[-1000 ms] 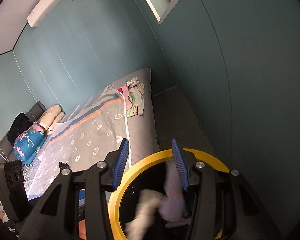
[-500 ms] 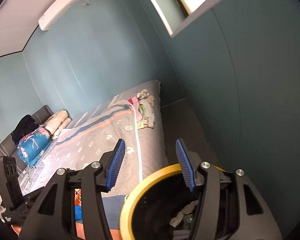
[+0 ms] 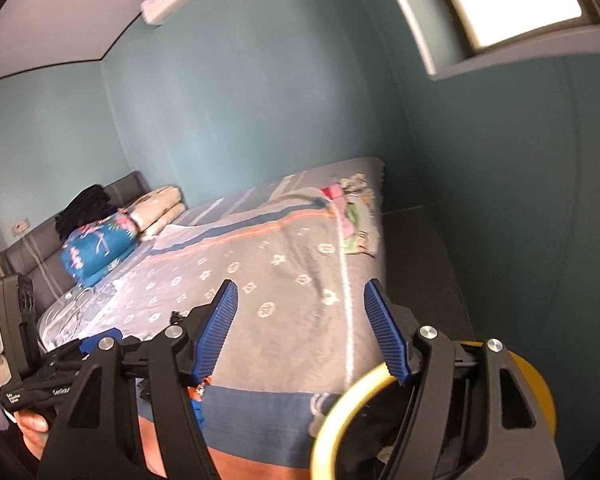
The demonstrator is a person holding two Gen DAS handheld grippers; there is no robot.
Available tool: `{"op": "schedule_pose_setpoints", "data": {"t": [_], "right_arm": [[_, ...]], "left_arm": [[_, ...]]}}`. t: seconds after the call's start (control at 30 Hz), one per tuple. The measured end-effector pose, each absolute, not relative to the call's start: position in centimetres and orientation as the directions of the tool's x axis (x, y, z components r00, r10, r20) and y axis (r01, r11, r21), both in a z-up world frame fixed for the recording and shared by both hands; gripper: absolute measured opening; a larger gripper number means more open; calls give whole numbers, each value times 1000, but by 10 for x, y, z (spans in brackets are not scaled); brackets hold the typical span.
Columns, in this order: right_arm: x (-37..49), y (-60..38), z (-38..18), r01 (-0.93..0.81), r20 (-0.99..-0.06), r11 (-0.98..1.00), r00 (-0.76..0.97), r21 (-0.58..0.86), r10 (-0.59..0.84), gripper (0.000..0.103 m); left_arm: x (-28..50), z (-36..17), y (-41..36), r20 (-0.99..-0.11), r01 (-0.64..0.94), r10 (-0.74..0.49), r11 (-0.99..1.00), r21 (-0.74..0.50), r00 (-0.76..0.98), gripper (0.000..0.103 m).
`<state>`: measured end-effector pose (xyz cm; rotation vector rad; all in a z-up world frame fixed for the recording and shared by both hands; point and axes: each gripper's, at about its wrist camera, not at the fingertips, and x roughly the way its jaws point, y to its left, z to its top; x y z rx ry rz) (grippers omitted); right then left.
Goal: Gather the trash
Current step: 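Move the left tool toward the white tissue while the right tool approaches the orange wrapper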
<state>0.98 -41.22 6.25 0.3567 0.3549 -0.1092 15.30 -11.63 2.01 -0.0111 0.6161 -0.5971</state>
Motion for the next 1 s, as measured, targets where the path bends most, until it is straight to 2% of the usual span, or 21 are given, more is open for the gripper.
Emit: {"op": "schedule_pose_setpoints", "data": {"t": [0.17,0.4,1.0], "right_arm": [[38,-379,69,97,-356,950,934,297,16,66],[90,-331,68,23,-407,961,909,275,94,66],[218,-235,2,-94,-597,964,769,249,229,65]], "left_arm": [[170,20,-79,-543,451,-462,877,-165,701,95],[197,9,-31,-565,357,-383,920,-162,731,95],[283,-59,82,-651,99,-203,976,-193,731,95]]}}
